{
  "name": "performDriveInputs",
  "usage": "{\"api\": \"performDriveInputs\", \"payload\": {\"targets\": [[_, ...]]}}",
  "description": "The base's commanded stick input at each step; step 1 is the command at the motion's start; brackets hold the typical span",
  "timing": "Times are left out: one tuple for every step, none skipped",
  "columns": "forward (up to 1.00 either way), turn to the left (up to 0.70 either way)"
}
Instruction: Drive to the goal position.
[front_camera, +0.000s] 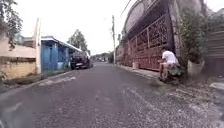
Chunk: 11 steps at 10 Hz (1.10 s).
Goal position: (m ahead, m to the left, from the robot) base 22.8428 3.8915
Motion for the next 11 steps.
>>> {"api": "performDriveInputs", "payload": {"targets": [[0.7, 0.0], [0.7, 0.0], [0.7, 0.0], [0.7, 0.0], [0.7, 0.0], [0.7, 0.0], [0.7, 0.0], [0.7, 0.0], [0.7, 0.0], [0.7, 0.0], [0.7, 0.0]]}}
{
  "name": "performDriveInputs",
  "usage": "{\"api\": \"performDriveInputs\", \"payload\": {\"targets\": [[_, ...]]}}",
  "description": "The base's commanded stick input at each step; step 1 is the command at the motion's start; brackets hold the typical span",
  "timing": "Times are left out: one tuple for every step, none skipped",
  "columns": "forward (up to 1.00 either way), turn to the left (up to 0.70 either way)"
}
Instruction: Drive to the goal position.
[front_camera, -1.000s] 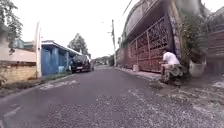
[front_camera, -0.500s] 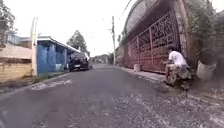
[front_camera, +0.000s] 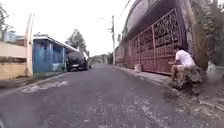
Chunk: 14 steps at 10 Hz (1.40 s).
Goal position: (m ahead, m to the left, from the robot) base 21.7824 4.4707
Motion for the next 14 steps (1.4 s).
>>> {"api": "performDriveInputs", "payload": {"targets": [[0.7, 0.0], [0.7, 0.0], [0.7, 0.0], [0.7, 0.0], [0.7, 0.0], [0.7, 0.0], [0.7, 0.0], [0.7, 0.0], [0.7, 0.0], [0.7, 0.0], [0.7, 0.0], [0.7, 0.0], [0.7, 0.0], [0.7, 0.0]]}}
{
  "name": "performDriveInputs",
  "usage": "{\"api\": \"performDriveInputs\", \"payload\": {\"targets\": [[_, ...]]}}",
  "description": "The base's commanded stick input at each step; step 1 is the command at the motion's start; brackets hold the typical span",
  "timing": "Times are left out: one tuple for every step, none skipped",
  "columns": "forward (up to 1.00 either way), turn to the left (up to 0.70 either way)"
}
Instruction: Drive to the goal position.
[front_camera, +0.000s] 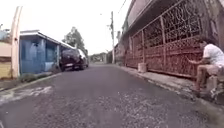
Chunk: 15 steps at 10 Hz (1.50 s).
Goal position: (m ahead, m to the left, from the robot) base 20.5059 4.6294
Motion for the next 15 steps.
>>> {"api": "performDriveInputs", "payload": {"targets": [[0.7, 0.0], [0.7, 0.0], [0.7, 0.0], [0.7, 0.0], [0.7, 0.0], [0.7, 0.0], [0.7, 0.0], [0.7, 0.27], [0.7, 0.35], [0.7, 0.14], [0.7, 0.0], [0.7, 0.0], [0.7, 0.0], [0.7, 0.0], [0.7, 0.0]]}}
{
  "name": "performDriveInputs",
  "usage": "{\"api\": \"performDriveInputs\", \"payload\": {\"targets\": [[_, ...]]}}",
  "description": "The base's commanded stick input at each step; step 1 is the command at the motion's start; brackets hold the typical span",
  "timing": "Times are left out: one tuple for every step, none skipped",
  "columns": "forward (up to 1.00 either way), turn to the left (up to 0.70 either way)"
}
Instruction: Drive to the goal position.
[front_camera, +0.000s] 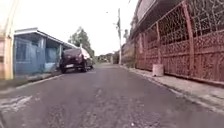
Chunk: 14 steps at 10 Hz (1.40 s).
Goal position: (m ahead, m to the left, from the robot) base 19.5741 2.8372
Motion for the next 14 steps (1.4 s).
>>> {"api": "performDriveInputs", "payload": {"targets": [[0.7, 0.0], [0.7, 0.0], [0.7, 0.0], [0.7, 0.0], [0.7, 0.0], [0.7, 0.0], [0.7, 0.0], [0.7, 0.0], [0.7, 0.0], [0.7, 0.0], [0.7, 0.0], [0.7, 0.0], [0.7, 0.0], [0.7, 0.0]]}}
